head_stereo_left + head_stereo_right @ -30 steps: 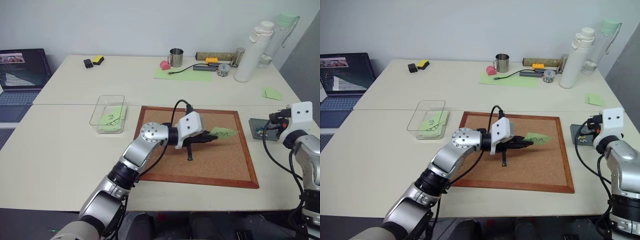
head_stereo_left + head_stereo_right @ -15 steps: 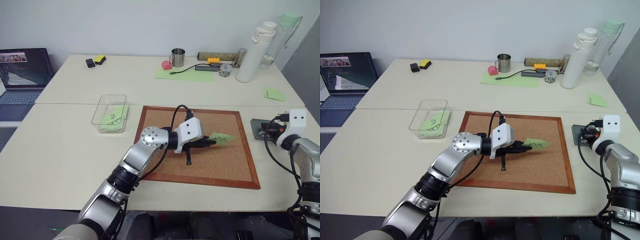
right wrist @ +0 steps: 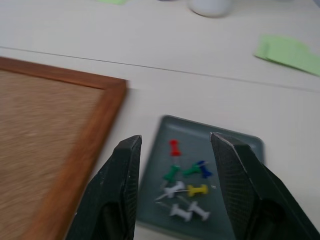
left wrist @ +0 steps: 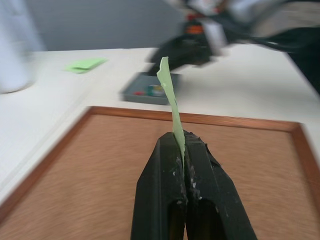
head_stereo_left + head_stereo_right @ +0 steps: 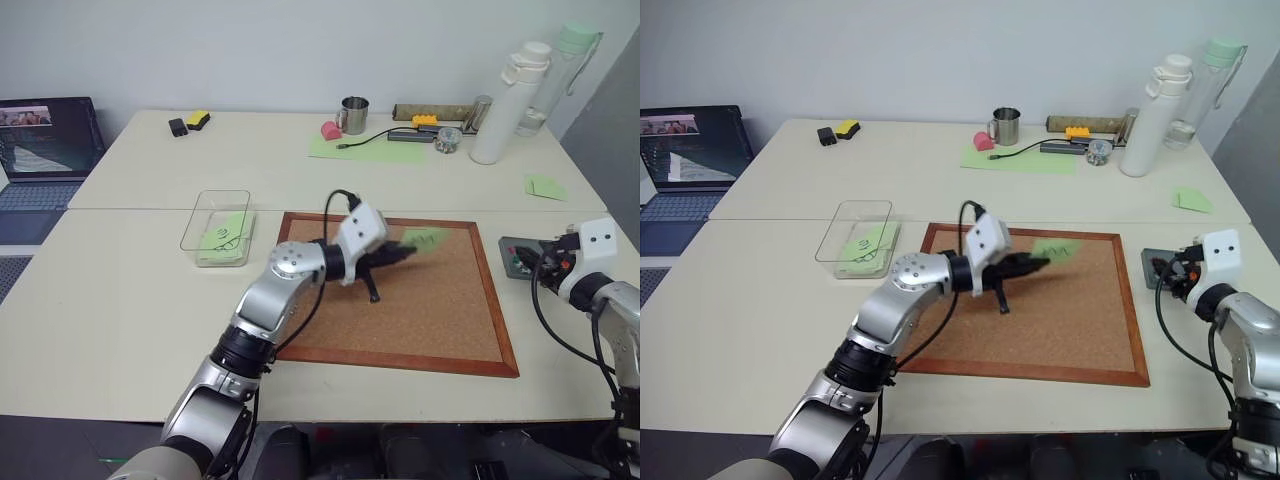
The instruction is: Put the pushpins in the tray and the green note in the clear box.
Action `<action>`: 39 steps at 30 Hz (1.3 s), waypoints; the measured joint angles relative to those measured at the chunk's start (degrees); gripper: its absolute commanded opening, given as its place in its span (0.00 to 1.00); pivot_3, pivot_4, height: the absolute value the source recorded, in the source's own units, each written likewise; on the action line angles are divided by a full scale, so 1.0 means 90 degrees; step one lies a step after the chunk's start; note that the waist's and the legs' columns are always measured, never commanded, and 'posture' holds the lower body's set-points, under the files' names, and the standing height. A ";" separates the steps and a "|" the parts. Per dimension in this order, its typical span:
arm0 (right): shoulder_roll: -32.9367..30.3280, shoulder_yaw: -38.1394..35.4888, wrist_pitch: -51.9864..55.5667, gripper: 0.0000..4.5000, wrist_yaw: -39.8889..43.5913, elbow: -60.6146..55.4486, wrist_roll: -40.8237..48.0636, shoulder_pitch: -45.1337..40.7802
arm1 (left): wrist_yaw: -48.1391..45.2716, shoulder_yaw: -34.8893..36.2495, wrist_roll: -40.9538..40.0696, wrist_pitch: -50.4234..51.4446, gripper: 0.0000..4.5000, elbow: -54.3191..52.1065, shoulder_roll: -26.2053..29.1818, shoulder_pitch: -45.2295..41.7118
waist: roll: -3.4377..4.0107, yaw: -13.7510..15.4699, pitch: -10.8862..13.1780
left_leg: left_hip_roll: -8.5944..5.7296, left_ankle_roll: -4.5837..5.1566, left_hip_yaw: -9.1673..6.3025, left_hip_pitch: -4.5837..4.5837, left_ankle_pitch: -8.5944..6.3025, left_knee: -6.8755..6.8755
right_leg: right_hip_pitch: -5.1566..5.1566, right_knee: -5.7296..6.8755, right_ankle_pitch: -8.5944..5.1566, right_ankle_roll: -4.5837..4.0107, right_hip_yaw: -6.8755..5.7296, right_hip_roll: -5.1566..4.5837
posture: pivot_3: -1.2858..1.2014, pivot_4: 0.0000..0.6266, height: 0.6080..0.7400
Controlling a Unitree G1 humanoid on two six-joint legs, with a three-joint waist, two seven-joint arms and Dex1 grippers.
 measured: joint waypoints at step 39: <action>-0.0254 0.0900 0.2120 0.51 -0.0151 -0.3369 0.3138 -0.0602 | 0.2854 0.1918 0.0737 0.0550 0.80 0.0092 0.1200 0.0260 | -0.0048 0.0221 0.0009 | -0.0001 0.0004 -0.0029 -0.0022 0.0004 0.0009 | 0.0002 0.0000 0.0004 0.0006 -0.0045 -0.0033 | 0.52 0.24 1.00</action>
